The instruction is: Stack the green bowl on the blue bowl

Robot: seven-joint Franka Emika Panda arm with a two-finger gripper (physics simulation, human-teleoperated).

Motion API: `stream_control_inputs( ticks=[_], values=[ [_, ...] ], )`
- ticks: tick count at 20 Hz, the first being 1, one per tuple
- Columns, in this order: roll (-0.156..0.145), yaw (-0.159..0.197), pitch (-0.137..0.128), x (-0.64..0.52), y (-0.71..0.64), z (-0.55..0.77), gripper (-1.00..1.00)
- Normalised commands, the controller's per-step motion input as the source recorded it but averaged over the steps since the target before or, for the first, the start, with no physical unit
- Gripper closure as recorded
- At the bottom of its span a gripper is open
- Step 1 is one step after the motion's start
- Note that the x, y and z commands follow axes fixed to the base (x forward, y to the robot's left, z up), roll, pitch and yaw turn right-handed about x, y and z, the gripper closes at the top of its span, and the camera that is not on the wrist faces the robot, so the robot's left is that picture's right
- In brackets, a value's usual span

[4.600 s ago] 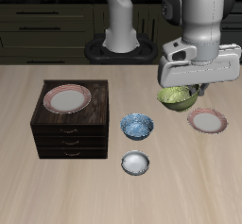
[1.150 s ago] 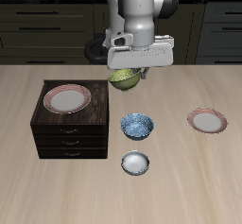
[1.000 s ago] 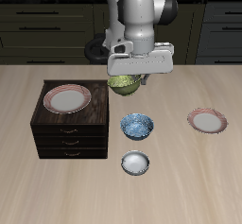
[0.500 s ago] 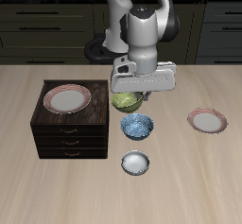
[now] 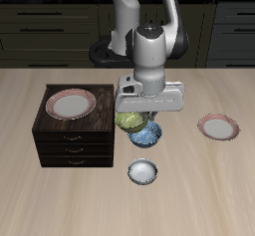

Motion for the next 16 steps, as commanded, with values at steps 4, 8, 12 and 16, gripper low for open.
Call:
stream_control_inputs(
  ticks=[4,8,12,16],
  values=[
    [-0.003,-0.005,0.076,0.11,0.06,-0.42,1.00],
    [0.033,-0.015,0.044,-0.09,0.27,-0.22,1.00],
    [0.019,0.013,0.071,-0.21,0.35,-0.23,-1.00],
    [0.036,-0.020,0.022,-0.13,0.18,0.01,-1.00]
  ],
)
